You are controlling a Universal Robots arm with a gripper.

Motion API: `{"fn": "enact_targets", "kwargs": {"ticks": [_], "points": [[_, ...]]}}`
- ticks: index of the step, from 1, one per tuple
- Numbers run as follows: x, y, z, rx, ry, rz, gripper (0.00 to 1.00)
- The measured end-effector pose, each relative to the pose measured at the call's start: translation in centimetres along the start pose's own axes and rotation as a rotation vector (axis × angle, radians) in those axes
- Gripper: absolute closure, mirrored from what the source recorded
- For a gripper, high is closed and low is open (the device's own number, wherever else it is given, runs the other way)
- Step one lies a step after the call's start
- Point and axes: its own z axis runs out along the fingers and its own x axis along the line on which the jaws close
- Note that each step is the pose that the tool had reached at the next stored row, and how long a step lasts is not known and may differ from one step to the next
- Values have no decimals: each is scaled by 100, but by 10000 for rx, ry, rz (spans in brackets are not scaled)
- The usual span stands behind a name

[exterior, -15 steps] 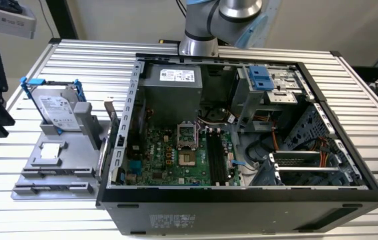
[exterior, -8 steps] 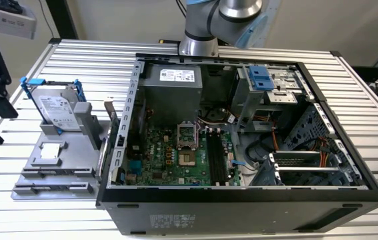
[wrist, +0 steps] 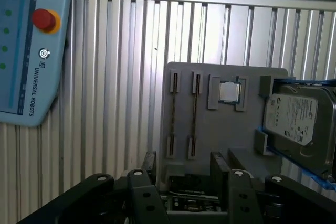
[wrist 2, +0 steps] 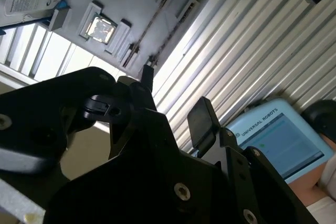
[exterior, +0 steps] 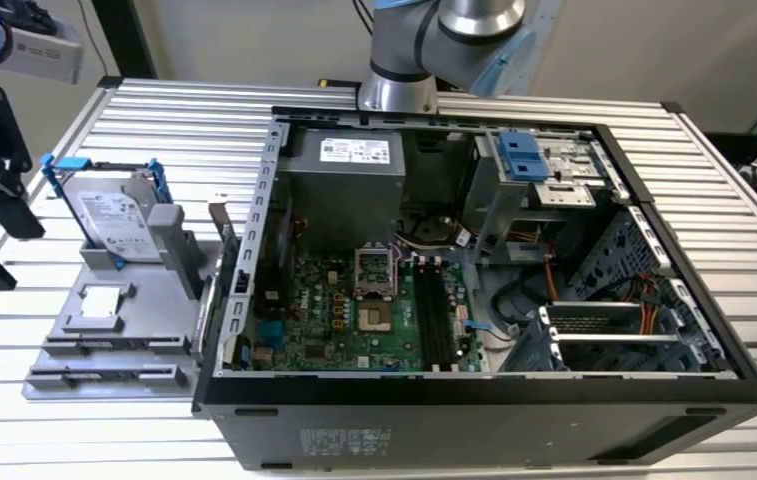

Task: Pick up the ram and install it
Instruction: 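Pick up the ram and move it above insertion slot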

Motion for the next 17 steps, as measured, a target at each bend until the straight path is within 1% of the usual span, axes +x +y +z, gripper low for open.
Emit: {"fn": "enact_targets", "kwargs": {"ticks": [2, 4, 8, 17], "points": [[-14, -2, 12, 0, 0, 33, 0], [-34, -4, 36, 0, 0, 65, 0], [-50, -5, 108, 0, -13, 113, 0], [-55, -2, 273, 1, -63, 164, 0]]}}
